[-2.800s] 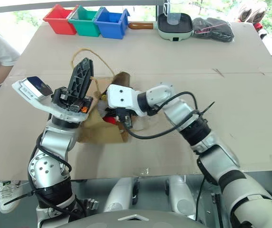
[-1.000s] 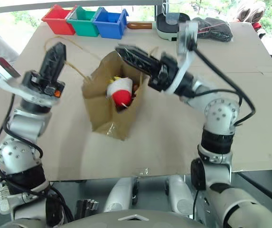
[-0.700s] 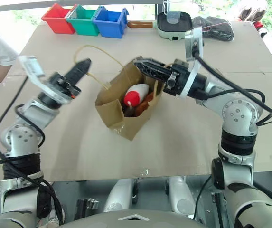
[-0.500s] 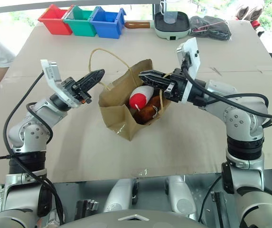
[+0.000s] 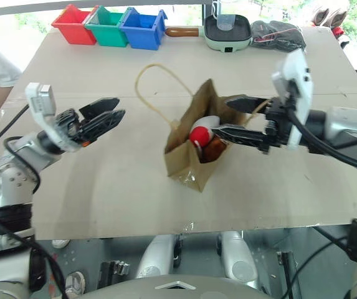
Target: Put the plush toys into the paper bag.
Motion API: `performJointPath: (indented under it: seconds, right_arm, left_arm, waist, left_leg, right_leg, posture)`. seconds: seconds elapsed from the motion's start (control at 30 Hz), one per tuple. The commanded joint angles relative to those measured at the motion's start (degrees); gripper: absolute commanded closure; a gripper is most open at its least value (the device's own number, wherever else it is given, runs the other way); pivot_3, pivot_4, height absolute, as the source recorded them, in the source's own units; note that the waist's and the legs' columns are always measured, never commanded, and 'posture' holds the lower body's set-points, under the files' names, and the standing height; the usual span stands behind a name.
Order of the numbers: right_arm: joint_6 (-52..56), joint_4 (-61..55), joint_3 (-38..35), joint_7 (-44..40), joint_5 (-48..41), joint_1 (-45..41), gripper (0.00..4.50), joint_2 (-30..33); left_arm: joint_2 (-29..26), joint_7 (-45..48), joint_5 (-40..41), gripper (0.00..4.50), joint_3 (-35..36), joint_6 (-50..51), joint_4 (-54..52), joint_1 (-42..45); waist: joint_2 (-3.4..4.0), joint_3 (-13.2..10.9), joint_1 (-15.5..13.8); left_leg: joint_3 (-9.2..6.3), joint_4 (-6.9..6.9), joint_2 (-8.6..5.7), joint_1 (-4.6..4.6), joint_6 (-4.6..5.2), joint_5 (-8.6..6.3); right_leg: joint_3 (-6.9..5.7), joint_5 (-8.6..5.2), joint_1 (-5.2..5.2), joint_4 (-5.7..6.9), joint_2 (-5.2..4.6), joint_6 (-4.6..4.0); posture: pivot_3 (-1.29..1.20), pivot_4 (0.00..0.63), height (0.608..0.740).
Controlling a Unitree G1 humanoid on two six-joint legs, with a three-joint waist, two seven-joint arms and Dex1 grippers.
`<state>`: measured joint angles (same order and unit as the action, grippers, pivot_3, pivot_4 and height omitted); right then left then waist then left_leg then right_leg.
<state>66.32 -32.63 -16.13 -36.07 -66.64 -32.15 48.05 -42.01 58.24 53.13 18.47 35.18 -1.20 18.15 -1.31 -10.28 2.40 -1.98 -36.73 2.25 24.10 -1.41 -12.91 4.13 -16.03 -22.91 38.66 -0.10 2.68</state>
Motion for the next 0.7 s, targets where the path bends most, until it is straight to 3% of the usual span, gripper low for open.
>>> performJointPath:
  seconds: [0.03,0.17,0.27,0.33,0.6,0.7]
  right_arm:
    - [-0.3,-3.4,-3.0,1.8,-6.2,1.8,0.99,1.7]
    - [-1.9,-3.4,2.8,6.0,-4.1,1.5,0.99,-1.0]
    - [-1.8,-1.5,2.0,8.7,-8.9,4.5,0.99,-3.4]
    - [-1.7,-2.5,1.1,8.2,-6.6,9.0,0.99,-1.3]
    - [-3.9,-8.7,-13.1,10.0,-12.6,25.2,0.99,4.2]
    - [-5.2,-10.1,-17.0,9.1,-12.7,31.2,2.33,4.8]
  left_arm:
    - [-1.0,2.4,-0.7,0.08,0.6,-0.6,-4.7,-2.6]
    - [2.6,0.5,-4.1,0.08,-3.9,-2.6,-8.5,-3.9]
    - [5.5,-1.9,-7.4,0.08,-6.8,-4.4,-10.5,-3.9]
    - [6.3,-2.9,-7.2,0.08,-7.1,-3.5,-11.3,-3.9]
    - [3.8,1.8,-5.2,0.08,-9.4,-0.1,-16.9,-7.2]
    - [3.5,2.2,-5.5,0.00,-10.3,-0.1,-18.1,-7.5]
  waist:
    - [0.00,0.0,0.0]
    - [-0.01,0.0,-0.2]
    - [-0.03,0.0,-0.4]
    - [-0.04,0.0,-0.6]
    - [-0.05,0.0,-0.7]
    - [-0.06,0.0,-0.7]
  left_leg:
    - [-0.01,0.00,0.01,-0.01,0.00,0.00]
    - [0.02,-0.08,0.01,-0.08,0.00,0.01]
    - [0.03,-0.16,0.00,-0.07,0.00,0.01]
    - [0.00,-0.16,0.00,0.01,0.00,0.00]
    - [-0.04,-0.14,0.00,0.14,0.01,0.00]
    - [-0.04,-0.15,0.01,0.10,0.01,0.00]
  right_leg:
    - [0.00,0.00,0.00,0.00,0.01,0.00]
    - [0.03,0.00,0.07,0.02,0.01,0.01]
    - [0.06,0.00,0.11,0.01,0.01,0.01]
    - [0.03,0.01,0.11,-0.04,0.02,0.01]
    - [-0.03,0.01,0.00,-0.06,0.03,0.02]
    - [-0.02,0.00,0.03,-0.05,0.04,0.04]
  posture:
    - [0.00,0.150,0.740]
    - [0.00,0.150,0.740]
    - [0.00,0.150,0.740]
    - [0.00,0.150,0.740]
    - [0.00,0.150,0.740]
    - [0.00,0.150,0.740]
